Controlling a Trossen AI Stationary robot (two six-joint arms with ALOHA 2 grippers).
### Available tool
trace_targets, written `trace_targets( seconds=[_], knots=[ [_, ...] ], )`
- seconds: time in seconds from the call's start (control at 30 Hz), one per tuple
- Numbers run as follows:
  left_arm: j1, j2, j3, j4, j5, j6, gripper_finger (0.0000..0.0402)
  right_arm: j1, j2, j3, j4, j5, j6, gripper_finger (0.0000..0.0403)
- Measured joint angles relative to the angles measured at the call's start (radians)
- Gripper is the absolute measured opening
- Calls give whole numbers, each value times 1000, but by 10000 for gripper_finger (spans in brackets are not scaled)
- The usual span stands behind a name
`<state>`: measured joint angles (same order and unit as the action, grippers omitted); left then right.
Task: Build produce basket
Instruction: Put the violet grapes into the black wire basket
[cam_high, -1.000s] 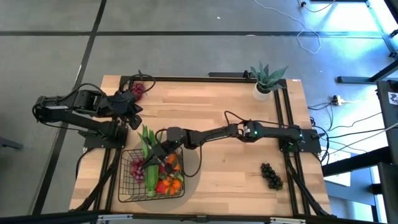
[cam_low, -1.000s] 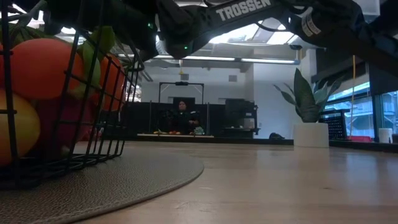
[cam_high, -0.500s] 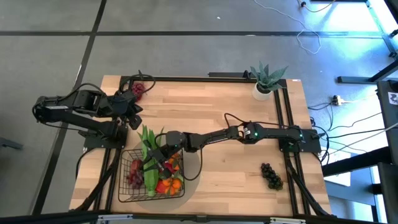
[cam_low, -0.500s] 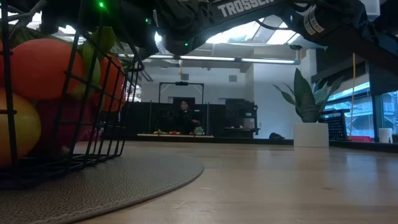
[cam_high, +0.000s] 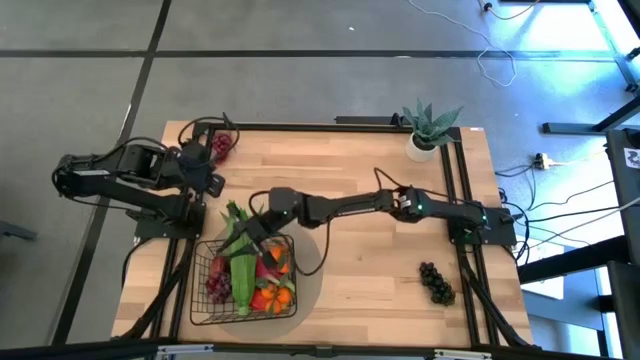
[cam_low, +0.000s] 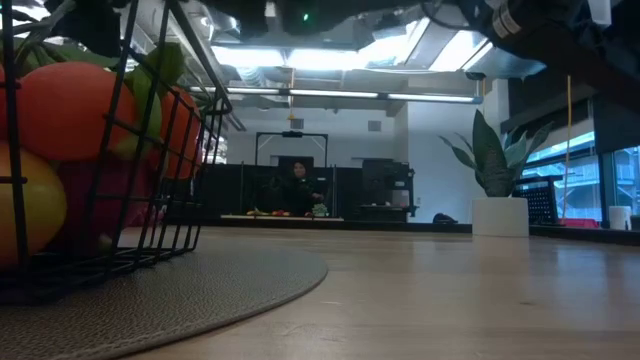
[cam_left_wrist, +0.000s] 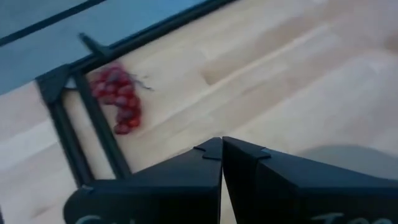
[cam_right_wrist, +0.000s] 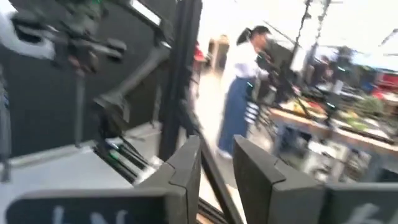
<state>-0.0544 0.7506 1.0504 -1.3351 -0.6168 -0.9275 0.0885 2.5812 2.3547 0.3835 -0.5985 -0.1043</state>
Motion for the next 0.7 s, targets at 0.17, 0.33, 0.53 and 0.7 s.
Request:
trace_targets(
  seconds=[0.17,0.33,0.53,0.7],
  knots=[
    [3,0,0,-58,-27,-89,0,-30,-101,0,-261,153,-64,71],
    [34,10,0,-70,-29,-86,0,-60,-233,1,-502,264,-76,48],
    [93,33,0,-70,-24,-84,2,-82,-342,1,-727,331,-173,9],
    [182,74,0,-67,-10,-84,36,-106,-419,0,-887,486,-223,5]
  ],
)
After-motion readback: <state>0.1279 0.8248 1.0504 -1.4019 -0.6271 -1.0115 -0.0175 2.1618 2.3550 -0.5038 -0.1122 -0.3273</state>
